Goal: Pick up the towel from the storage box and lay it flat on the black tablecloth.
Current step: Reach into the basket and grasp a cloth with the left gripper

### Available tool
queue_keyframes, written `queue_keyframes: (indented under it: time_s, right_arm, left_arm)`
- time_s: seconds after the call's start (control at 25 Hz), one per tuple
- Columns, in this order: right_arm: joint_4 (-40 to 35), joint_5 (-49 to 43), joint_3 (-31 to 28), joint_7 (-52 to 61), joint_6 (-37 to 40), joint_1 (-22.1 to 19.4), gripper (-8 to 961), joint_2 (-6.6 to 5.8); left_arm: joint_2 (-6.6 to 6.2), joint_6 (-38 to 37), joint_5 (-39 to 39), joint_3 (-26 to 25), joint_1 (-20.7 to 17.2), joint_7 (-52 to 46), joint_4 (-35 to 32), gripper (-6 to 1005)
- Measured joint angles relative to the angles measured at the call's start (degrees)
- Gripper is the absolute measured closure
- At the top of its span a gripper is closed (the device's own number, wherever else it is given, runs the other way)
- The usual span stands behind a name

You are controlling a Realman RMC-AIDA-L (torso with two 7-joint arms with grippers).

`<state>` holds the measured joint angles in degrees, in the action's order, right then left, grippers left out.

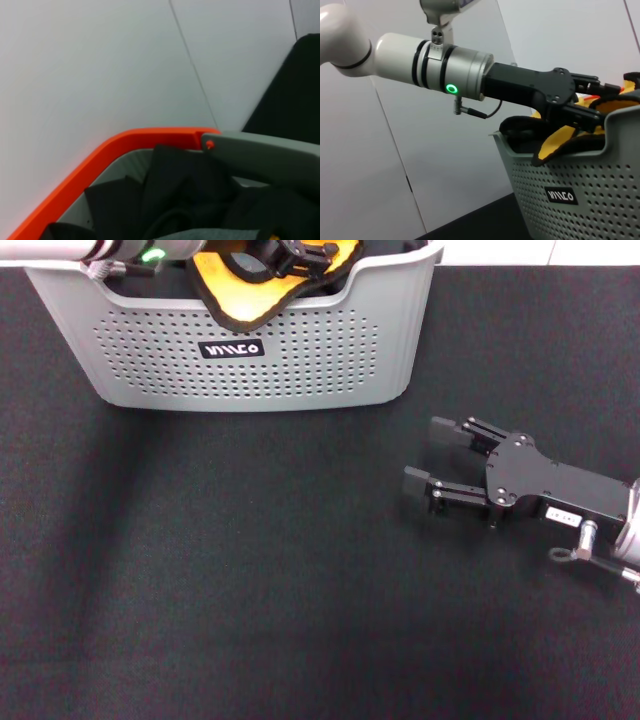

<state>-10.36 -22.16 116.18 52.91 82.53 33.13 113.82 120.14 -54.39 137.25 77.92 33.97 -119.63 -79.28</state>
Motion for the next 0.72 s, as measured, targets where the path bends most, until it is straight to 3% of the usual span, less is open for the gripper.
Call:
queue_keyframes:
  time_s: [0.2,0.72]
  right_arm:
    - [0.00,0.00,0.00,0.00,0.24,-0.30,74,-0.01]
    - [-0.10,-0.05,0.18,-0.01,0.48,-0.49,75,0.06]
  left_arm:
    - [0.11,0.56,0.55,2.96,-2.29,-0.78,-3.56,212]
    - [-0.02,7.65,4.13,4.32,-3.14,-2.18,-2.14,232]
